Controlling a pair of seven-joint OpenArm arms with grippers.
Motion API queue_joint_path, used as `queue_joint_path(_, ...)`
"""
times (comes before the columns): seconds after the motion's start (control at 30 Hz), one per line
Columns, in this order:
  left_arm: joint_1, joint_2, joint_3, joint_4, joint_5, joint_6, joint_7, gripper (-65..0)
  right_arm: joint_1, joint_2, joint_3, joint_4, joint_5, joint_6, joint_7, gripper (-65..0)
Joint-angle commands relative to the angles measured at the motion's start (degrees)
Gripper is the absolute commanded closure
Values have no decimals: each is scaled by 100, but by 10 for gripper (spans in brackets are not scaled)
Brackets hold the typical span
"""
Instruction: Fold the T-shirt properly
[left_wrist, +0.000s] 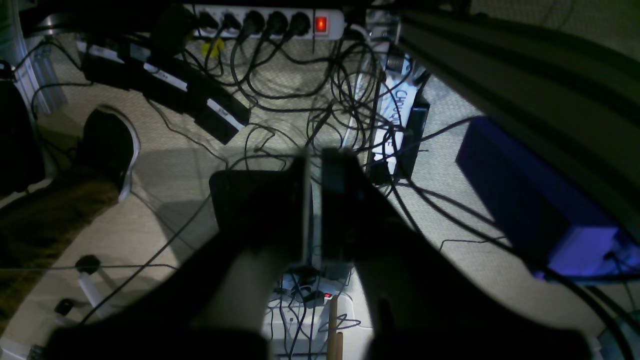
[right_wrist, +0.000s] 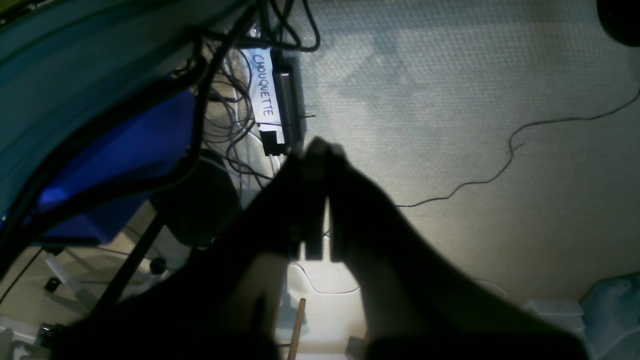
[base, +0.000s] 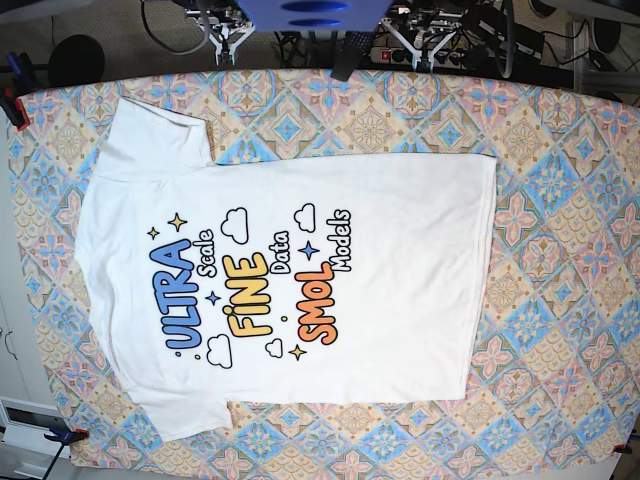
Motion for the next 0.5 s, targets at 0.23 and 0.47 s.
queue_joint_path(0.23, 22, -15, -8, 11, -21, 19, -14, -17, -33, 25, -10, -2, -32, -8, 29, 0)
queue_joint_path(0.47, 22, -33, -8, 11, 5, 19, -14, -16, -42, 25, -10, -2, -32, -8, 29, 0)
